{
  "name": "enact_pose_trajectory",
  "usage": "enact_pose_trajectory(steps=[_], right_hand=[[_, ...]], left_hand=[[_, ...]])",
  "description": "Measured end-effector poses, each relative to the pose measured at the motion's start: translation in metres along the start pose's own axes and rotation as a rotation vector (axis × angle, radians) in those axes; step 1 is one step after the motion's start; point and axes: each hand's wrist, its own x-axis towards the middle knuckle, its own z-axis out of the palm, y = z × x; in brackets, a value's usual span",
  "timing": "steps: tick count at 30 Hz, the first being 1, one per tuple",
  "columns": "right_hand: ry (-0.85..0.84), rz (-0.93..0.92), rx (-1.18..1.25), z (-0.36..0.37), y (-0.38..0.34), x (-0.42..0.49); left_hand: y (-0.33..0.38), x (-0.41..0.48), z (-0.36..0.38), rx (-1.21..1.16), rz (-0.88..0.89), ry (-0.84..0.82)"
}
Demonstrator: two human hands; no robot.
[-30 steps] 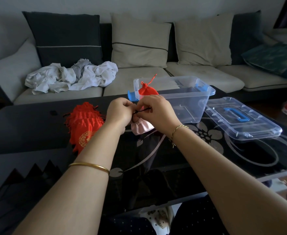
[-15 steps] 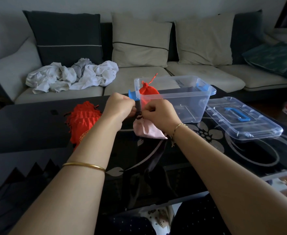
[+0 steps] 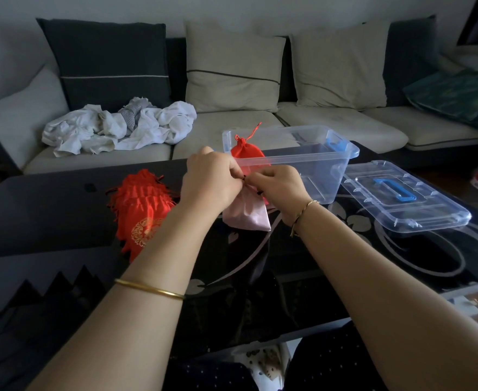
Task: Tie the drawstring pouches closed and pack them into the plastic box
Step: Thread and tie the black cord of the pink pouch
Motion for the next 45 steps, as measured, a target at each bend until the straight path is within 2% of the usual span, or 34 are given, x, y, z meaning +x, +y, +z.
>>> enact_pose_trajectory(steps=[8, 16, 20, 27, 30, 33, 35, 37, 41, 45], right_hand=[[-0.055, -0.031, 0.096, -0.005, -0.001, -0.002], [-0.098, -0.1, 0.021, -0.01, 0.001, -0.001], [-0.024, -0.141, -0.11, -0.017, 0.004, 0.003], [0.1, -0.112, -0.117, -0.019, 0.006, 0.008], [0.038, -0.059, -0.122, -0.016, 0.011, 0.007], [-0.147, -0.012, -0.06, -0.014, 0.013, -0.003], [-0.232, -0.061, -0.024, -0.015, 0.011, -0.008], [-0.274, -0.11, -0.086, -0.015, 0.012, -0.009], [-0.209, -0.169, -0.334, -0.02, 0.012, -0.006], [-0.128, -0.235, -0.295, -0.031, 0.001, -0.014]], left_hand=[[-0.003, 0.003, 0.005, -0.016, 0.044, 0.053], [-0.006, 0.005, 0.008, -0.016, 0.089, 0.065], [-0.014, 0.007, 0.003, 0.017, 0.05, 0.057], [-0.012, 0.009, 0.003, 0.068, 0.058, -0.034], [-0.008, 0.009, 0.005, -0.109, -0.046, -0.072], [-0.009, 0.011, 0.008, -0.226, -0.147, -0.072], [-0.008, 0.012, 0.009, -0.243, -0.177, -0.026], [-0.007, 0.015, 0.011, -0.263, -0.193, 0.01], [-0.01, 0.022, 0.011, -0.291, -0.227, 0.064], [-0.015, 0.025, 0.009, -0.335, -0.254, 0.09]])
